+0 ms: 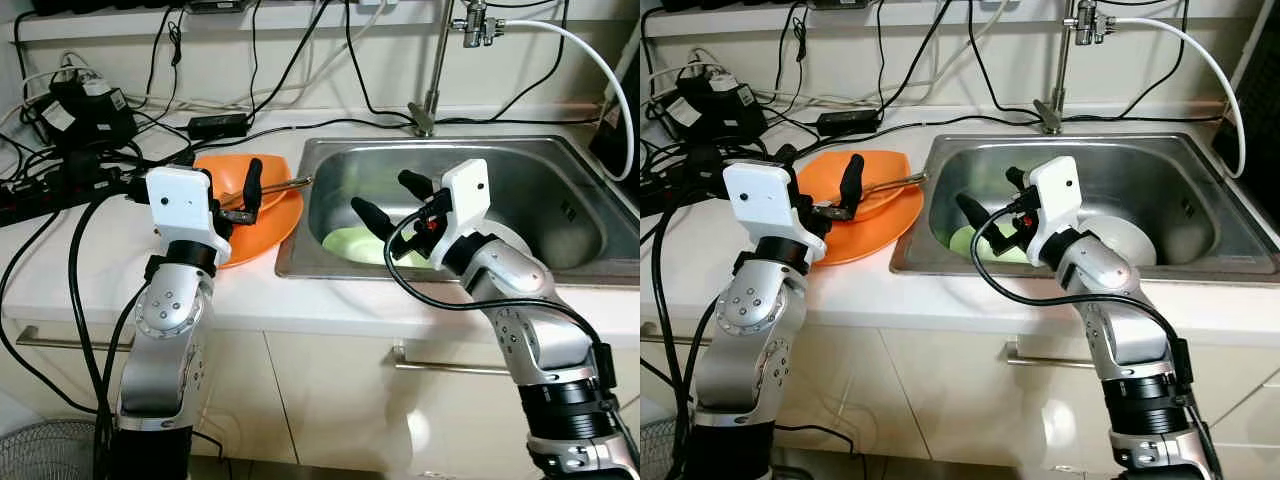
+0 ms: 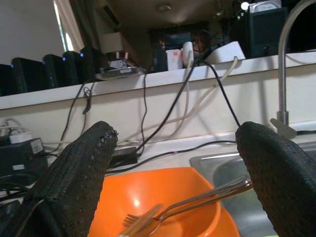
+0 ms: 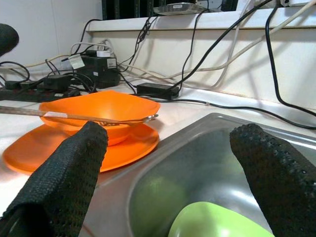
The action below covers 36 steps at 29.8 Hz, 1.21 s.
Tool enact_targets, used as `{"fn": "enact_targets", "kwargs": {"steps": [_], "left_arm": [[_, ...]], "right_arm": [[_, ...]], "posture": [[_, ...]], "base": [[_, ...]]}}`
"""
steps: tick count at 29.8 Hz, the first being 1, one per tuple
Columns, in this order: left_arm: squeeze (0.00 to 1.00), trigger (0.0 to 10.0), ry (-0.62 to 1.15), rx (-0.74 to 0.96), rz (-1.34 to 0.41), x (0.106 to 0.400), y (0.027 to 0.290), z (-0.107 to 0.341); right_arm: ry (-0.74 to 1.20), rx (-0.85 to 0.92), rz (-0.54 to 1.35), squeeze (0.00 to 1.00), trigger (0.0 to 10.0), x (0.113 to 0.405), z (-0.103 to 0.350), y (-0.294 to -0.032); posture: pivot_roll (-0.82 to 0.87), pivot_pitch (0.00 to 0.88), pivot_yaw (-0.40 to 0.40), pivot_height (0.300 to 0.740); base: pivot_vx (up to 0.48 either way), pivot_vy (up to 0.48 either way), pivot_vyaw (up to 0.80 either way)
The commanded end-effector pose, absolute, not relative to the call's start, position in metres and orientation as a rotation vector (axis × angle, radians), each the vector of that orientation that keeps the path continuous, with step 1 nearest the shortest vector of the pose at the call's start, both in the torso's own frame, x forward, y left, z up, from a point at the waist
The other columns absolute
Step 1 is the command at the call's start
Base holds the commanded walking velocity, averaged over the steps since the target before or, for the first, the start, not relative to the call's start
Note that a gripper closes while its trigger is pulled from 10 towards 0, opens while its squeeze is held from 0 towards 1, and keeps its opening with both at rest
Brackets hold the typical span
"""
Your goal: Kitchen organization
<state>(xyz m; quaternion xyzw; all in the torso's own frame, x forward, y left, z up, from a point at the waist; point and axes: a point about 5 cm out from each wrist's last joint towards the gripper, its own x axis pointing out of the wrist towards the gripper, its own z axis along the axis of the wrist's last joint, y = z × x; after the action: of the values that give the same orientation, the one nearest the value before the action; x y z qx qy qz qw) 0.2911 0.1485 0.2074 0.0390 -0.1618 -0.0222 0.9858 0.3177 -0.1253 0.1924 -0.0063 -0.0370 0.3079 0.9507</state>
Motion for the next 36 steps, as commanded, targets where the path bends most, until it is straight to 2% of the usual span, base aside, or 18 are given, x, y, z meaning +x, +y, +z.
{"fn": "enact_targets", "kwargs": {"steps": [1,8,27,36], "left_arm": [[0.0,10.0,-0.33,0.093,0.003,0.293,0.154,0.209],[0.0,10.0,-0.305,0.084,0.081,0.296,0.168,0.207],[0.0,10.0,-0.296,0.039,0.062,0.296,0.163,0.205],[0.0,10.0,-0.295,0.059,0.129,0.296,0.174,0.206]], "right_arm": [[-0.094,-0.001,0.623,0.0,10.0,0.32,0.198,-0.124],[-0.106,0.0,0.645,0.0,10.0,0.318,0.198,-0.121],[-0.128,0.005,0.625,0.0,10.0,0.319,0.202,-0.122],[-0.152,0.014,0.635,0.0,10.0,0.319,0.206,-0.117]], "posture": [[-0.08,0.0,0.098,0.74],[-0.08,0.0,0.098,0.74],[-0.07,0.0,0.103,0.74],[-0.07,0.0,0.102,0.74]], "base": [[0.0,0.0,0.0],[0.0,0.0,0.0],[0.042,0.0,0.0],[0.0,0.0,0.0]]}}
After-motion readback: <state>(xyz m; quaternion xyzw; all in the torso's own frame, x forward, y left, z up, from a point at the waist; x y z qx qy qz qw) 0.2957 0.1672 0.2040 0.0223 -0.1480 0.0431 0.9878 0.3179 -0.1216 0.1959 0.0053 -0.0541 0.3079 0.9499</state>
